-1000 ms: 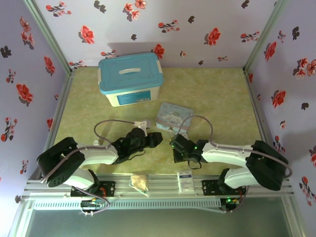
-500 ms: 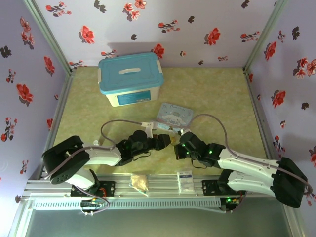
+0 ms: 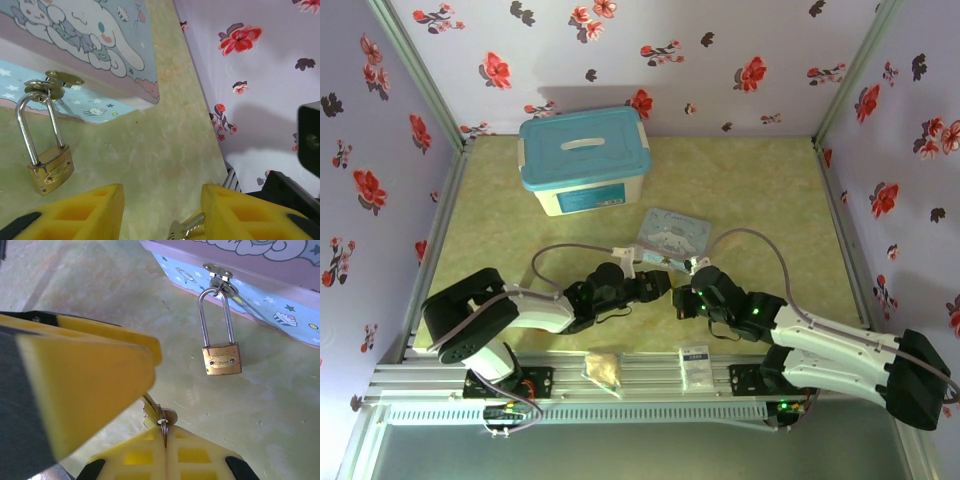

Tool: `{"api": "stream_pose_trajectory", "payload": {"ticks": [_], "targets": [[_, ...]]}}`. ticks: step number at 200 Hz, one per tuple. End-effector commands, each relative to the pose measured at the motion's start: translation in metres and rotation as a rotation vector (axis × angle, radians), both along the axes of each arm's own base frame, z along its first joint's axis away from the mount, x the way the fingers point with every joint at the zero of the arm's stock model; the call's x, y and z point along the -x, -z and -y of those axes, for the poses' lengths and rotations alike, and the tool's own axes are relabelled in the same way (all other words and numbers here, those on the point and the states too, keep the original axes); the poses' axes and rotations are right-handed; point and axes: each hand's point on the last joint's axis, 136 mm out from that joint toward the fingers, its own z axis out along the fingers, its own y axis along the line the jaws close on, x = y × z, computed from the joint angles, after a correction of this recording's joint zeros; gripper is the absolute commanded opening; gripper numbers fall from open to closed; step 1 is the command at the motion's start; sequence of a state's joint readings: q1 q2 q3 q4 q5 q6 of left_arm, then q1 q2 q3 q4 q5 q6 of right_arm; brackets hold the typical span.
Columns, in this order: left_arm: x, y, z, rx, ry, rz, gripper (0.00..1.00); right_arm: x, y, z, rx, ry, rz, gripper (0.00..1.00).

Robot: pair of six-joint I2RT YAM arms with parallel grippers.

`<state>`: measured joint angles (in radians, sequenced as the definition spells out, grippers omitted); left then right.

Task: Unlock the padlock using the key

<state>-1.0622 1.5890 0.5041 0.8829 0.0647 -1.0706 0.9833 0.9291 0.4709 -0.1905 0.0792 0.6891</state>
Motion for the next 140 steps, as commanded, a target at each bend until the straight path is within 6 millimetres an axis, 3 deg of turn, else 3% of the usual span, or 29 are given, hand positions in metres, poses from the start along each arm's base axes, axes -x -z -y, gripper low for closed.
{"api": "stream_pose_trajectory", "payload": {"ticks": [1, 48, 83, 97, 140], "targets": [[0.0, -0.012, 0.01, 0.051, 0.012, 0.003, 0.44, -0.005, 0.001, 0.002, -0.001, 0.025, 0.01, 0.0], [-0.002, -0.016, 0.016, 0.041, 0.025, 0.022, 0.45, -0.003, 0.005, -0.001, 0.004, 0.007, -0.002, 0.0], [-0.002, -0.016, 0.023, 0.05, 0.047, 0.025, 0.32, -0.003, 0.008, -0.003, 0.013, 0.001, -0.009, 0.0], [-0.001, -0.011, 0.023, 0.031, 0.049, 0.014, 0.28, -0.003, 0.009, -0.002, 0.019, 0.004, -0.011, 0.0], [0.001, 0.005, 0.025, -0.067, 0.08, 0.0, 0.3, -0.002, 0.008, 0.002, 0.016, 0.012, -0.004, 0.0]]}}
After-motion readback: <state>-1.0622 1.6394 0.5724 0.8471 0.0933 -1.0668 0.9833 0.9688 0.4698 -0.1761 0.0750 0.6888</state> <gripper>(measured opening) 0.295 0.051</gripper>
